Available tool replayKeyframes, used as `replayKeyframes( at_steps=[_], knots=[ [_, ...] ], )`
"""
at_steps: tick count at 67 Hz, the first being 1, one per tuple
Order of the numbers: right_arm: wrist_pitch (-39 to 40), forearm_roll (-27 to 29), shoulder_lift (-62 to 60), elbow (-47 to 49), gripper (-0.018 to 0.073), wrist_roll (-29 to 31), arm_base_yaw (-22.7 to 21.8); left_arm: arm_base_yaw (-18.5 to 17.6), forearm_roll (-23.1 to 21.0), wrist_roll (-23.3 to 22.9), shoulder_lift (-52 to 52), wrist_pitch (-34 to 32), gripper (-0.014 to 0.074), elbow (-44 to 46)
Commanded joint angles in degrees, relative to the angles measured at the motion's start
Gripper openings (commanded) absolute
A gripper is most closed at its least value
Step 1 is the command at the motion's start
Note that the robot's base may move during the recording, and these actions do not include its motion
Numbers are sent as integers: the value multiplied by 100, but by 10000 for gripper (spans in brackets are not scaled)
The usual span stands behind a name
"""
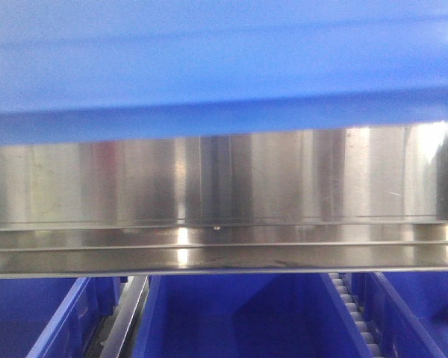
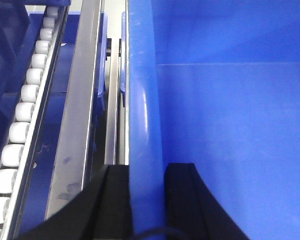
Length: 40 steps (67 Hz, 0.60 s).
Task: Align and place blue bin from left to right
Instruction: 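Pull the gripped blue bin off the shelf toward the robot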
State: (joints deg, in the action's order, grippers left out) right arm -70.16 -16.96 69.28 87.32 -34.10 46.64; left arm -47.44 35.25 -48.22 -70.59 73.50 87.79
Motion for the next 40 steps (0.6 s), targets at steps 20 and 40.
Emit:
replayKeyframes(
  at_steps=[20,40],
  knots=[
    [553,-274,-72,53,-70,-244,-10,-86,-105,22,114,-354,-111,58],
    [626,-274,-72,53,-70,-244,-10,-86,-2,22,114,-354,-111,58]
  ],
)
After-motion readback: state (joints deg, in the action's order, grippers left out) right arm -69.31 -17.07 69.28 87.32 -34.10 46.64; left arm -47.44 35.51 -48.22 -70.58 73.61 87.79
